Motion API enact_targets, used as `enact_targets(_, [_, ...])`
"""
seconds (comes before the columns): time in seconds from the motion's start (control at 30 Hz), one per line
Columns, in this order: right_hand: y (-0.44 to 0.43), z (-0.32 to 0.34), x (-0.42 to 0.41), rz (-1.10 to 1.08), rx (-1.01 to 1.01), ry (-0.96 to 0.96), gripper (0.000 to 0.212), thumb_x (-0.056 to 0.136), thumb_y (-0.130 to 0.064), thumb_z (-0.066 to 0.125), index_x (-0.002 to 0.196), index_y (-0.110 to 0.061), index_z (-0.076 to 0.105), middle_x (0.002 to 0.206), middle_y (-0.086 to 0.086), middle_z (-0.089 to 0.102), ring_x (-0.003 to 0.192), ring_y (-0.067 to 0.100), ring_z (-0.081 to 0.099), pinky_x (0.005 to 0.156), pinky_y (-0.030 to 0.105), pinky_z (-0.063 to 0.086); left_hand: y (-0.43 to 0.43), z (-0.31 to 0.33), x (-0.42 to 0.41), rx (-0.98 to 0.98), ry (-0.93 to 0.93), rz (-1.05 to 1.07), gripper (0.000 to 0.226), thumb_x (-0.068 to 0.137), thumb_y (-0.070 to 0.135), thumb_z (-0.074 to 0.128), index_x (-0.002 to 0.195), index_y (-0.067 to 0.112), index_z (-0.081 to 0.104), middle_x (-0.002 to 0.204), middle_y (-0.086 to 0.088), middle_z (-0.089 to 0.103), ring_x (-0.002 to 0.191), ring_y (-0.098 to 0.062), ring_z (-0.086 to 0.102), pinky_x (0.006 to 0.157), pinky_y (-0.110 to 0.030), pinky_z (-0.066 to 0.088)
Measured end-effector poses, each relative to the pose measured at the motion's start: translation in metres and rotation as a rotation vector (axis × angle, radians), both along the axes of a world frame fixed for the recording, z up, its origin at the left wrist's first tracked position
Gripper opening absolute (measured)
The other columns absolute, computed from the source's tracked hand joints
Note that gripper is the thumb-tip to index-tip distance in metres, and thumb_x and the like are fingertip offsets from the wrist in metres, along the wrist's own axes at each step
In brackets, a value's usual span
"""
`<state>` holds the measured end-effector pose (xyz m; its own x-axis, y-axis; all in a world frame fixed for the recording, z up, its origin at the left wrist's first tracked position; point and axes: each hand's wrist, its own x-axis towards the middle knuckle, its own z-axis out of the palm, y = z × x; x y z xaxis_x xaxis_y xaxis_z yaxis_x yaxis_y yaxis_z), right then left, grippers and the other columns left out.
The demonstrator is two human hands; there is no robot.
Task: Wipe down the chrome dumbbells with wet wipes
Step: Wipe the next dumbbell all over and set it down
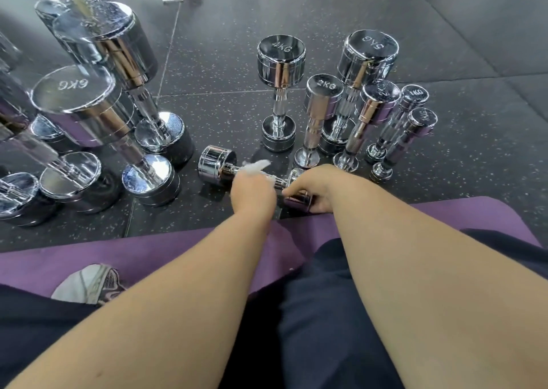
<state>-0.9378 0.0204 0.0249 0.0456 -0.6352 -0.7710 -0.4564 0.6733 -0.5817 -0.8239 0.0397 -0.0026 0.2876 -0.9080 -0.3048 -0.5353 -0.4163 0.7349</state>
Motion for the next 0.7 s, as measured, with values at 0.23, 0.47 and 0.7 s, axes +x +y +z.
enact_targets(0.23, [0.014,0.004,-0.017,-0.646,0.217,-0.345,0.038,0.095,-0.037,0.056,0.079,-0.003,0.056,0.074,0.016,0.062,0.089,0.031,0.065,0.091,0.048,0.053,-0.002,0.011,-0.012,-0.028,-0.151,-0.407,0.037,0.105,0.026,0.026,0.122,0.008,0.054,0.128,-0.015,0.06,0.118,-0.034,0.053,0.092,-0.036,0.038])
enact_targets(0.47, [0.002,-0.023,-0.006,-0.77,0.19,-0.557,0.028,0.091,-0.036,0.054,0.08,-0.013,0.066,0.076,0.006,0.066,0.075,0.024,0.064,0.079,0.04,0.057,-0.022,0.01,-0.017,0.033,-0.138,-0.441,0.036,0.104,0.023,0.031,0.119,0.0,0.053,0.119,-0.022,0.06,0.112,-0.038,0.055,0.088,-0.038,0.042])
enact_targets(0.7, [0.0,0.007,0.003,-0.512,-0.057,-0.463,0.033,0.09,-0.05,0.056,0.089,-0.019,0.066,0.061,0.0,0.07,0.071,0.019,0.068,0.076,0.036,0.059,-0.025,0.037,-0.008,-0.087,0.082,-0.227,0.028,0.098,0.012,0.032,0.096,0.017,0.059,0.111,-0.013,0.059,0.095,-0.029,0.051,0.075,-0.032,0.041])
